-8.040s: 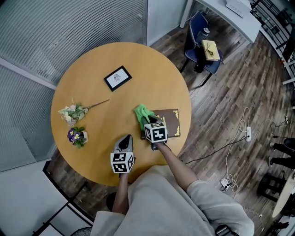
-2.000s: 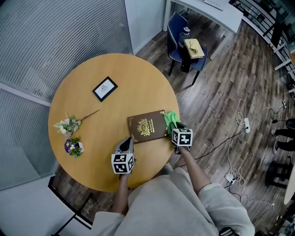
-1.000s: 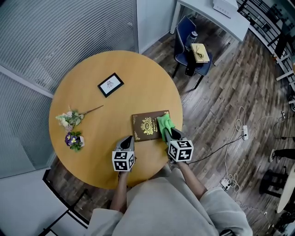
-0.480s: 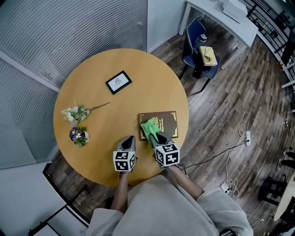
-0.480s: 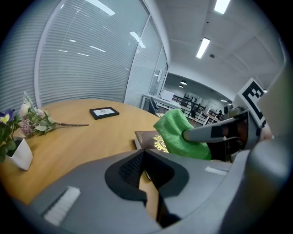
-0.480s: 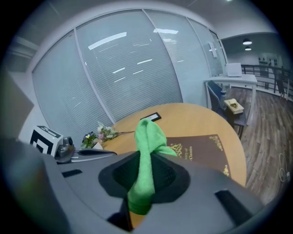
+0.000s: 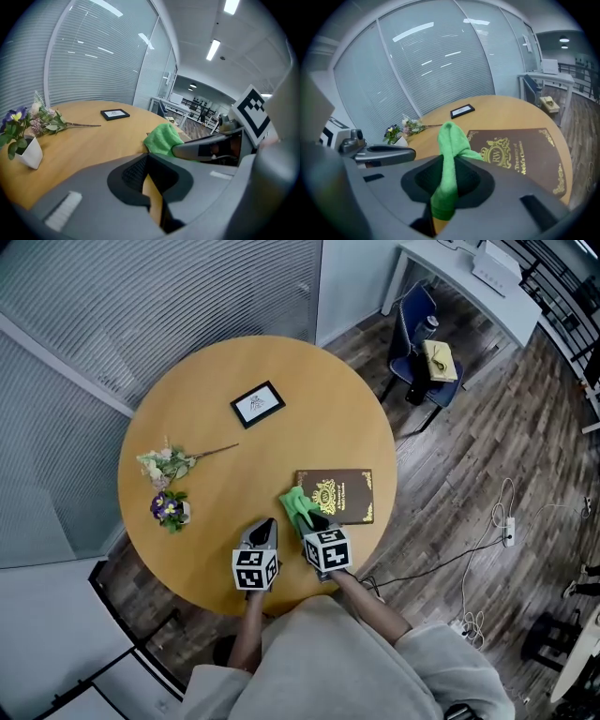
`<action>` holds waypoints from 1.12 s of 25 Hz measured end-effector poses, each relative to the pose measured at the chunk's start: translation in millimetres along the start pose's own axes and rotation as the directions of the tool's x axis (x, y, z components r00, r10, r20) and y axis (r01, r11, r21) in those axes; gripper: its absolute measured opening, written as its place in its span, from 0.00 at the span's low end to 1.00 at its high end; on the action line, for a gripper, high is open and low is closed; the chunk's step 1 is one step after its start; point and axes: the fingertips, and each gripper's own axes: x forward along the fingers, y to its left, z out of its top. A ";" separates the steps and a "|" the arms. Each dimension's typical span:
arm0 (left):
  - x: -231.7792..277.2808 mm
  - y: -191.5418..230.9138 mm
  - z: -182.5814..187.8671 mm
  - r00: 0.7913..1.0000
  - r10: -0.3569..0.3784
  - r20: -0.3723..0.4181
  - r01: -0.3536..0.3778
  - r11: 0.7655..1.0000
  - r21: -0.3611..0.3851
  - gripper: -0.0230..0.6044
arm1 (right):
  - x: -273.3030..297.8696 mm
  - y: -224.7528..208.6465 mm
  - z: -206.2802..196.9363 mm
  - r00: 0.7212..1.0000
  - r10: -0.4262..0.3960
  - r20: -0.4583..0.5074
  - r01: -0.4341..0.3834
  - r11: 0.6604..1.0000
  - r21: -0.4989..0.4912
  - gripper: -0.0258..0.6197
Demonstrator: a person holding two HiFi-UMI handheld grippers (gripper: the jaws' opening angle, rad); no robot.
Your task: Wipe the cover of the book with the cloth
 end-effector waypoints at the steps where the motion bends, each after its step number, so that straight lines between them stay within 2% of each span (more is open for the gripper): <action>1: -0.6 1.2 -0.2 1.000 0.002 0.000 -0.002 1.000 -0.002 0.05 | 3.4 -2.0 -2.5 1.000 -0.006 -0.010 0.006 1.000 0.004 0.15; 7: 1.5 2.6 -1.3 1.000 0.001 -0.008 -0.001 1.000 -0.006 0.05 | 19.2 -12.4 -20.4 0.998 -0.029 -0.062 0.030 0.999 0.010 0.15; 17: 8.8 -3.6 -0.5 1.000 -0.017 -0.013 0.017 1.000 0.002 0.05 | 14.5 -23.8 -22.7 0.997 -0.038 -0.063 0.038 0.999 -0.007 0.15; 28: 20.9 -24.2 0.7 0.998 -0.060 -0.024 0.060 0.998 0.027 0.05 | -8.7 -62.9 -25.6 0.994 -0.103 -0.046 0.104 0.994 0.023 0.15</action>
